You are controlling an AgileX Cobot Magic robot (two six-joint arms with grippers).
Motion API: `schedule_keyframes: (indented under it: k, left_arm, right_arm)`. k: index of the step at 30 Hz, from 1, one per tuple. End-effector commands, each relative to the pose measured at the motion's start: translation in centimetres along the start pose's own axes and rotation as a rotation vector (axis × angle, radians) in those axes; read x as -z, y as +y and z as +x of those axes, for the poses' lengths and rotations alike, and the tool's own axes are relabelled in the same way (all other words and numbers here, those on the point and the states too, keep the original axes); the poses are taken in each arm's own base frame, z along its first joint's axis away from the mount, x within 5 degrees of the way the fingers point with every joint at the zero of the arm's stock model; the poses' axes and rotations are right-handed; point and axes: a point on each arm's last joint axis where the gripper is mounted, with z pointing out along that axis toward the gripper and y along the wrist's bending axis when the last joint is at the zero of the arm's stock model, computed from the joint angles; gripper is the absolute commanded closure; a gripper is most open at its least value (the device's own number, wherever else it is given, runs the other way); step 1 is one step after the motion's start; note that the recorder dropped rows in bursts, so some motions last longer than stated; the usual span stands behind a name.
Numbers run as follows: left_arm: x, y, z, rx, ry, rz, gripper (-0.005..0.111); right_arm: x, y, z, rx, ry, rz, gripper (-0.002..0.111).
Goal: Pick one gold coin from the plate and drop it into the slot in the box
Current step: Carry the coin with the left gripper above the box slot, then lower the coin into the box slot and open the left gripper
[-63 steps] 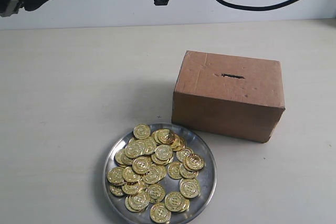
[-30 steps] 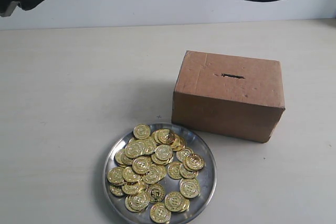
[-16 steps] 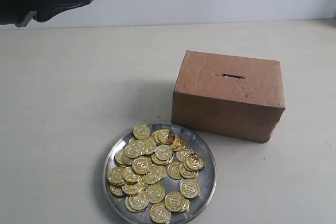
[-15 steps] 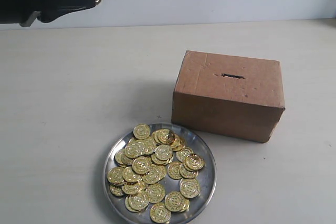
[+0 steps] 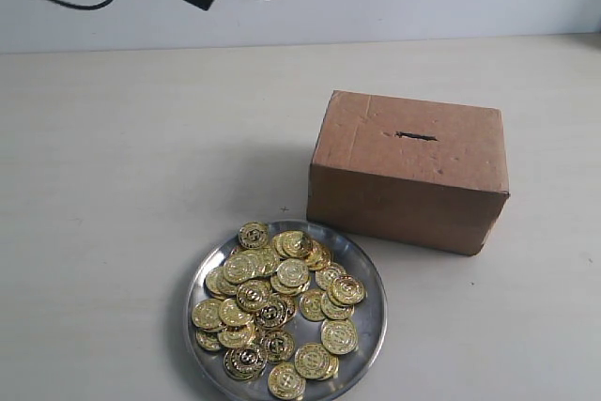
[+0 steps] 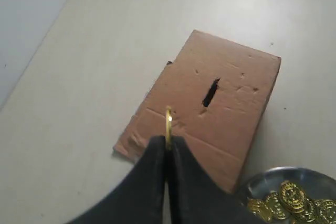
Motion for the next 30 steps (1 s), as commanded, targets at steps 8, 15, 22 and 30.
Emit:
schedule_keyframes:
  k: [8, 15, 22, 30]
  left_arm:
    - [-8.0, -0.6, -3.5, -0.113, 0.005, 0.106, 0.107]
    - [-12.5, -1.8, -2.4, -0.242, 0.147, 0.151, 0.107]
    - [-15.6, -3.2, -1.3, -0.307, 0.185, 0.218, 0.107]
    - [-17.8, -3.3, 0.0, -0.393, 0.179, 0.229, 0.107]
  right_arm:
    - [5.7, -2.7, 2.3, -0.164, -0.097, 0.195, 0.108]
    - [8.5, -3.0, 3.5, -0.184, -0.177, 0.18, 0.108]
    - [9.4, -2.7, 4.1, -0.197, -0.2, 0.132, 0.108]
    - [9.3, -2.2, 4.1, -0.192, -0.188, 0.074, 0.108]
